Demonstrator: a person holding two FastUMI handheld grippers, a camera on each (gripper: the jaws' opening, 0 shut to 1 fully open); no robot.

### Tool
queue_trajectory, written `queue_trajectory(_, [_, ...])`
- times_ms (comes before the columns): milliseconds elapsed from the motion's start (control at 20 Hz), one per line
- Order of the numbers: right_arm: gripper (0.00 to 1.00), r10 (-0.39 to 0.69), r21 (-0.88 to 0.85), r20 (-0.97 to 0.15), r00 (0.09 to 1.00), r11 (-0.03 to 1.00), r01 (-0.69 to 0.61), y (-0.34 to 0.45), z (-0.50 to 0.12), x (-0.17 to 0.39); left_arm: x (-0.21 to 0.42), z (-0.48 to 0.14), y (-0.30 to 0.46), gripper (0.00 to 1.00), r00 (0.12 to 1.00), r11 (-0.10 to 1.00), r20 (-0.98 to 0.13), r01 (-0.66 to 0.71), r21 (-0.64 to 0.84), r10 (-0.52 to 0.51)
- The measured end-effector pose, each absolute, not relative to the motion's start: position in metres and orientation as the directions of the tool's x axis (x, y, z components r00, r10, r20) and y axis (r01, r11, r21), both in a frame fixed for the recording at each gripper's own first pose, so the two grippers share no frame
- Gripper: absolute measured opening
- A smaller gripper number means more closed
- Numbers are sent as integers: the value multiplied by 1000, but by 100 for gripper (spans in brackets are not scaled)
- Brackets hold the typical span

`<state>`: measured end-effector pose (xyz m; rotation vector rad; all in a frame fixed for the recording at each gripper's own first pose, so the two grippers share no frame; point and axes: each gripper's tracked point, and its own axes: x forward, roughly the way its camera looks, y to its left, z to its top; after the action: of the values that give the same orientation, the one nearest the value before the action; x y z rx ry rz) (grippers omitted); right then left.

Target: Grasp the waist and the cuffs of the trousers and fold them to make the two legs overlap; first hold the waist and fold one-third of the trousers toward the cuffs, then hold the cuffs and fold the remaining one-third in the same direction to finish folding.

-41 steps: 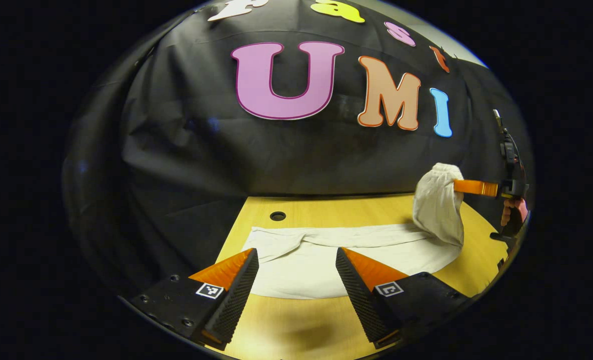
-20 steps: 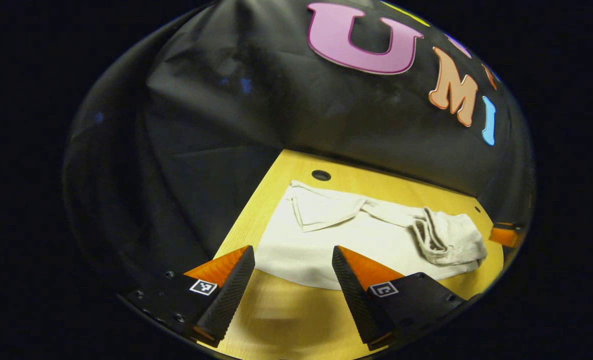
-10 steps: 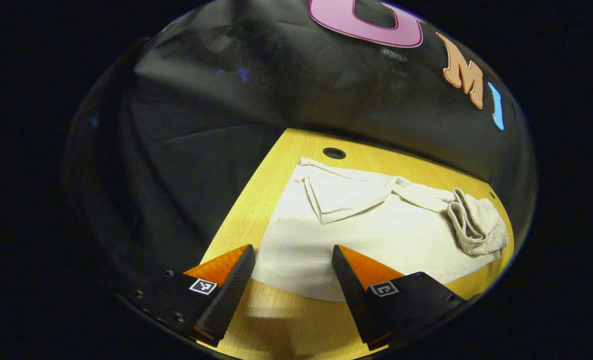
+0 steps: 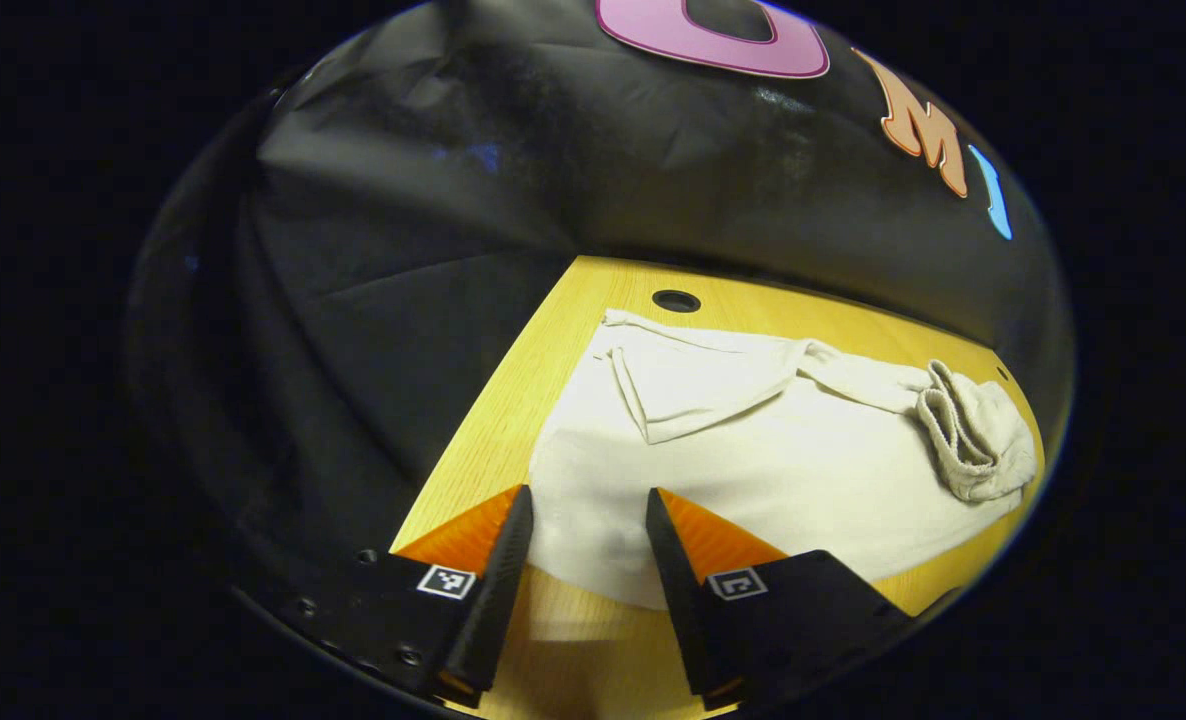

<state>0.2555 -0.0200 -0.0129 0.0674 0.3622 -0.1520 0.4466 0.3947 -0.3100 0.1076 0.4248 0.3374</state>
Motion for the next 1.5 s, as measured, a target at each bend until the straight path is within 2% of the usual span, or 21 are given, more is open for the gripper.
queue_trajectory(50, [96, -140, 35, -358, 923, 986, 163, -21, -13, 255, 446, -311, 391, 65, 859, 943, -392, -284, 173, 330])
queue_trajectory(100, [96, -141, 33, -358, 923, 986, 163, -23, -12, 253, 446, -309, 387, 49, 858, 948, -405, -266, 174, 315])
queue_trajectory(150, [91, -143, 31, -357, 923, 986, 164, -23, -11, 252, 448, -310, 381, 45, 865, 956, -409, -245, 159, 290])
queue_trajectory(200, [91, -143, 32, -356, 923, 986, 165, -23, -11, 252, 449, -310, 377, 28, 867, 959, -411, -241, 148, 282])
queue_trajectory(250, [96, -144, 33, -354, 924, 986, 166, -22, -10, 250, 451, -312, 377, 11, 867, 960, -413, -238, 147, 278])
queue_trajectory(350, [96, -147, 31, -349, 926, 985, 168, -22, -7, 248, 450, -309, 375, 1, 867, 962, -418, -238, 131, 271])
queue_trajectory(400, [91, -149, 25, -346, 926, 985, 168, -23, -6, 246, 450, -309, 374, 0, 865, 962, -421, -243, 121, 271])
queue_trajectory(450, [91, -152, 19, -342, 927, 986, 168, -22, -4, 244, 447, -310, 370, 0, 864, 964, -429, -243, 107, 265])
queue_trajectory(500, [96, -156, 14, -340, 927, 985, 171, -22, -3, 243, 447, -311, 365, 0, 863, 966, -436, -242, 88, 256])
queue_trajectory(600, [96, -158, 12, -337, 928, 985, 172, -18, -2, 241, 448, -308, 354, 0, 870, 970, -435, -242, 35, 232])
queue_trajectory(650, [91, -161, 11, -338, 927, 985, 175, -19, -1, 239, 448, -305, 347, 0, 874, 969, -428, -248, 14, 230])
queue_trajectory(800, [91, -161, 18, -344, 925, 984, 178, -21, -5, 234, 450, -288, 324, 0, 891, 969, -399, -247, -22, 218])
queue_trajectory(850, [96, -159, 21, -346, 925, 984, 176, -22, -5, 232, 451, -279, 312, 0, 900, 971, -386, -236, -38, 203])
queue_trajectory(900, [92, -158, 19, -345, 925, 984, 175, -24, -4, 229, 453, -268, 298, 0, 911, 974, -370, -219, -59, 183])
queue_trajectory(1050, [91, -159, 6, -344, 925, 985, 172, -26, -3, 230, 455, -235, 253, 0, 942, 981, -313, -162, -109, 121])
queue_trajectory(1100, [96, -160, 3, -344, 925, 985, 171, -27, -3, 231, 459, -224, 238, 0, 950, 983, -295, -141, -118, 101])
queue_trajectory(1250, [97, -154, 12, -334, 930, 986, 168, -25, -1, 233, 467, -196, 189, 0, 966, 990, -255, -75, -118, 43])
queue_trajectory(1300, [92, -153, 14, -329, 932, 986, 167, -25, -2, 233, 469, -189, 171, 0, 970, 992, -240, -51, -115, 22])
queue_trajectory(1500, [92, -151, 22, -321, 935, 986, 167, -25, -1, 234, 482, -165, 93, 0, 978, 994, -193, 65, -92, -82])
